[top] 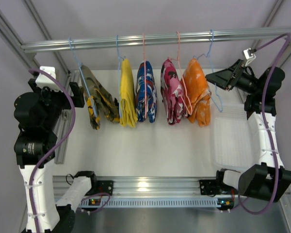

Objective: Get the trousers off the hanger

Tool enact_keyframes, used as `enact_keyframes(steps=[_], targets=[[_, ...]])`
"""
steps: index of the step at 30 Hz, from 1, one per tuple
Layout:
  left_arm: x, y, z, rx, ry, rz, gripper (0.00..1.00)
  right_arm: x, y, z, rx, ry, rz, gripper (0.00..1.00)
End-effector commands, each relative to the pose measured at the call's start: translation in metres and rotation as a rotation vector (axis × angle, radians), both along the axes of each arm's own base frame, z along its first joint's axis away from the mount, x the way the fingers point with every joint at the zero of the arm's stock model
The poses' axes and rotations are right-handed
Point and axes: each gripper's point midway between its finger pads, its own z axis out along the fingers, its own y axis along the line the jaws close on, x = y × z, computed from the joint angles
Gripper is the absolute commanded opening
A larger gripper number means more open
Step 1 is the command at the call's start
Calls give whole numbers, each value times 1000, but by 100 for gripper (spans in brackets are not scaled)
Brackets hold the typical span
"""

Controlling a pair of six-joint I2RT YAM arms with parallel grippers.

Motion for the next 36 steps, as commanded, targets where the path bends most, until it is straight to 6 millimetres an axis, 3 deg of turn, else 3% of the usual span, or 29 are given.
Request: enact_keyframes(steps=[1,7,10,15,23,36], targets=[[-2,-1,22,-10,-64,-6,99,-12,15,7,3,-87,95,79],[-2,-2,23,-14,-65,-12,99,-10,23,-3,40,-70,125,65],[-2,-3,23,-13,-63,-17,99,-12,24,2,92,-89,151,52],[-2,-3,22,-9,-64,-19,99,-26,26,17,174,-99,205,38],[0,-7,24,-28,-77,-33,99,-57,29,59,206,-241,306,0],[-2,-8,42,-45,-130,-36,99,-92,22,109,155,-442,265,0]])
